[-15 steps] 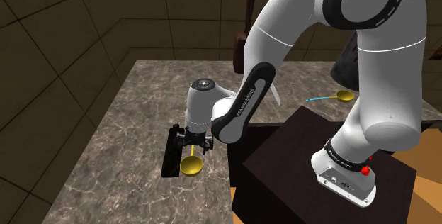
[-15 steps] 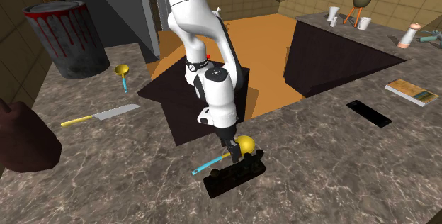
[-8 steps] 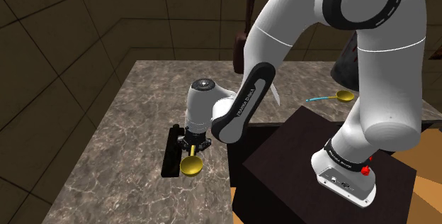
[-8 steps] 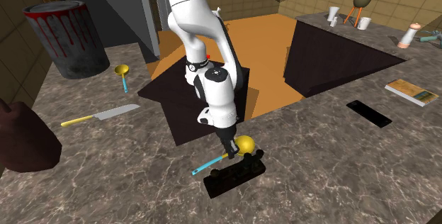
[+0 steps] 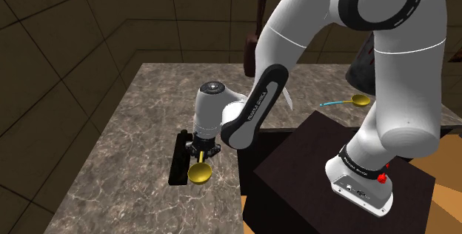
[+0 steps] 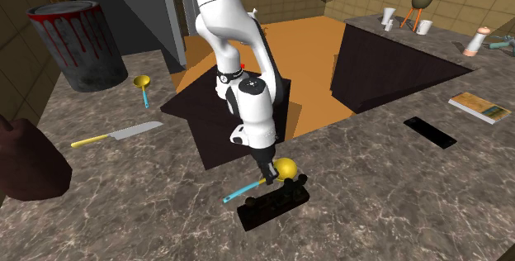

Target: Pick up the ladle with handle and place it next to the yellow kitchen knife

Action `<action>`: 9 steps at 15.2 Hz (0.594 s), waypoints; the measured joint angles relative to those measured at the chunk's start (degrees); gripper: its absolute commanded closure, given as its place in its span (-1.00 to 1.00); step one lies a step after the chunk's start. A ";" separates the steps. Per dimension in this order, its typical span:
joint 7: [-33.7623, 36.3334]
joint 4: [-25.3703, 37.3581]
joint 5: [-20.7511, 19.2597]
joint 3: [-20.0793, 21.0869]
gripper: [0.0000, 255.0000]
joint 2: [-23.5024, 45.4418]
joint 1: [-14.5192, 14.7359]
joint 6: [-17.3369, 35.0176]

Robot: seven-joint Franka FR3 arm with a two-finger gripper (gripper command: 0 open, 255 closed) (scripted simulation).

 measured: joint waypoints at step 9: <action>-2.53 -1.13 4.06 5.13 1.00 -6.18 -4.15 -5.17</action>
